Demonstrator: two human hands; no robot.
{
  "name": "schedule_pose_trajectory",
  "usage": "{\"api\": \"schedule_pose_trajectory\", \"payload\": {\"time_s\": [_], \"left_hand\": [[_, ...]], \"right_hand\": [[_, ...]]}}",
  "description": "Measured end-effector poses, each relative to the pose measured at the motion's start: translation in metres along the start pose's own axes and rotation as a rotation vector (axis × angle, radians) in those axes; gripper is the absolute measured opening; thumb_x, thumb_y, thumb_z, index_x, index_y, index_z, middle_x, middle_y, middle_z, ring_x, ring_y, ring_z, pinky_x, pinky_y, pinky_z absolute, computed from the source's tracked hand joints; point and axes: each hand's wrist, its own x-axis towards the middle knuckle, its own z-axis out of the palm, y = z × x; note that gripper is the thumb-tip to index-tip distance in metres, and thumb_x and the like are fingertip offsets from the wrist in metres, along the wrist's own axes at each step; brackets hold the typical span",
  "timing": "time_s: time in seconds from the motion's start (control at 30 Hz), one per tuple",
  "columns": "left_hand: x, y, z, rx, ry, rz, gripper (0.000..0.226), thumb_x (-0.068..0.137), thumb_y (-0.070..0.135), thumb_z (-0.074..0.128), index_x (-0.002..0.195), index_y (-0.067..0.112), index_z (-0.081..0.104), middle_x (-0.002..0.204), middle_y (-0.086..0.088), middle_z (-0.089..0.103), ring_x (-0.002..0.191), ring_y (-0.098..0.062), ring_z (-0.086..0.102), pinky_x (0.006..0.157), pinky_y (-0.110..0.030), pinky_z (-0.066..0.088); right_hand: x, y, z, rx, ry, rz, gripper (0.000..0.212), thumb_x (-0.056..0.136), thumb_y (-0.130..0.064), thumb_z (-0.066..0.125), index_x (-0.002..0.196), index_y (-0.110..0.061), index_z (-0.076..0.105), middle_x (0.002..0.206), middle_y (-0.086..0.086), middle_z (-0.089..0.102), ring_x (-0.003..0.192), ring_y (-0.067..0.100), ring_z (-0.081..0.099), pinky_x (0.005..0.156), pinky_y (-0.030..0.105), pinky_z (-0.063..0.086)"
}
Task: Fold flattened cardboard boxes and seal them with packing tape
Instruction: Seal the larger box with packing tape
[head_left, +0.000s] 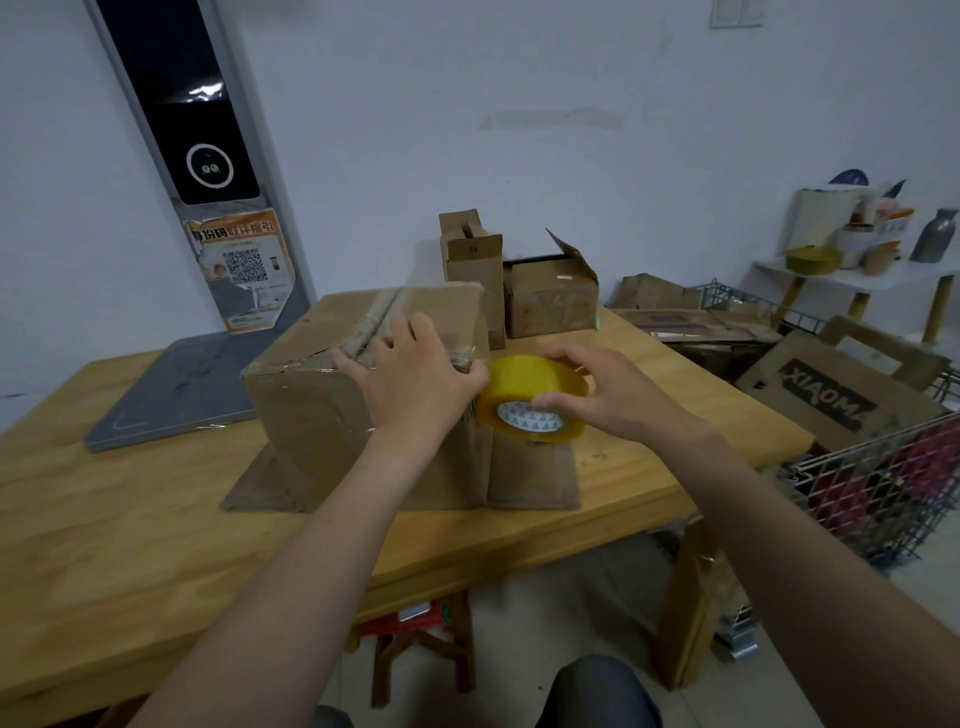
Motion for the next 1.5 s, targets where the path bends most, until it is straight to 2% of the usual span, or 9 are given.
{"api": "schedule_pose_trajectory", "payload": {"time_s": [0.07,0.2,0.37,0.57,0.83,1.0,1.13,1.33,1.5], "left_hand": [[0.002,0.002,-0.001,0.007,-0.039,-0.008,0.070,0.081,0.067,0.055,0.122,0.011,0.048,0.131,-0.010,0.053,0.123,-0.038,0.053,0.108,-0.080,0.019],[0.014,0.002,-0.005,0.001,-0.124,-0.028,0.079,0.077,0.073,0.059,0.127,0.012,0.049,0.137,-0.008,0.052,0.128,-0.037,0.051,0.107,-0.082,0.019],[0.023,0.002,-0.012,-0.042,-0.201,-0.048,0.067,0.075,0.074,0.065,0.112,0.019,0.056,0.135,-0.004,0.054,0.130,-0.036,0.048,0.108,-0.080,0.019],[0.024,0.004,-0.012,-0.046,-0.205,-0.062,0.062,0.075,0.073,0.064,0.108,0.021,0.056,0.135,-0.001,0.051,0.128,-0.032,0.049,0.108,-0.078,0.022],[0.024,-0.002,-0.006,-0.106,-0.203,-0.051,0.078,0.058,0.084,0.048,0.117,0.035,0.059,0.116,0.006,0.051,0.112,-0.026,0.058,0.096,-0.069,0.045],[0.022,-0.002,-0.005,-0.081,-0.189,-0.048,0.079,0.062,0.082,0.046,0.130,0.045,0.063,0.121,0.002,0.050,0.117,-0.029,0.054,0.098,-0.070,0.043],[0.015,-0.001,-0.006,-0.105,-0.171,-0.058,0.071,0.069,0.078,0.052,0.131,0.045,0.062,0.129,0.000,0.049,0.126,-0.029,0.048,0.105,-0.071,0.034],[0.002,0.010,-0.012,-0.138,-0.102,-0.050,0.060,0.079,0.065,0.061,0.134,0.040,0.063,0.134,0.013,0.064,0.126,-0.021,0.056,0.113,-0.076,0.014],[-0.002,0.009,-0.023,-0.125,-0.144,-0.039,0.055,0.084,0.061,0.064,0.134,0.039,0.063,0.138,0.016,0.061,0.130,-0.019,0.054,0.112,-0.079,0.011]], "right_hand": [[-0.002,0.006,-0.003,0.126,0.060,0.006,0.025,0.100,-0.049,0.054,0.119,-0.035,0.063,0.112,-0.021,0.064,0.105,-0.005,0.057,0.083,0.016,0.046],[0.002,0.024,-0.002,0.258,0.124,0.172,0.036,0.110,-0.035,0.038,0.103,-0.027,0.073,0.099,-0.016,0.069,0.088,-0.008,0.061,0.076,0.021,0.047],[0.026,0.059,0.006,0.172,-0.076,0.363,0.033,0.108,-0.024,0.043,0.108,-0.015,0.074,0.092,-0.006,0.068,0.081,0.006,0.061,0.065,0.023,0.046],[0.036,0.114,0.032,0.055,-0.366,0.336,0.043,0.096,0.004,0.053,0.103,-0.033,0.074,0.085,-0.004,0.070,0.078,0.021,0.062,0.059,0.026,0.043],[0.050,0.131,0.075,0.380,-0.303,0.541,0.012,0.095,-0.002,0.046,0.086,-0.009,0.051,0.076,0.013,0.046,0.063,0.024,0.048,0.054,0.025,0.043],[0.045,0.137,0.057,-0.141,-0.421,0.306,0.013,0.090,-0.023,0.071,0.080,-0.018,0.064,0.089,0.008,0.065,0.082,0.023,0.062,0.080,0.037,0.053],[0.030,0.136,0.042,-0.157,-0.349,0.388,0.037,0.085,-0.050,0.074,0.070,-0.016,0.073,0.075,0.007,0.069,0.077,0.024,0.064,0.071,0.038,0.051],[0.027,0.100,-0.001,0.174,-0.161,0.389,0.024,0.090,-0.021,0.074,0.101,-0.011,0.055,0.084,0.005,0.077,0.063,0.016,0.071,0.062,0.034,0.054],[0.066,0.044,-0.026,0.160,0.028,0.194,0.010,0.096,-0.027,0.066,0.104,-0.021,0.064,0.096,-0.003,0.074,0.075,0.014,0.071,0.067,0.033,0.055]]}}
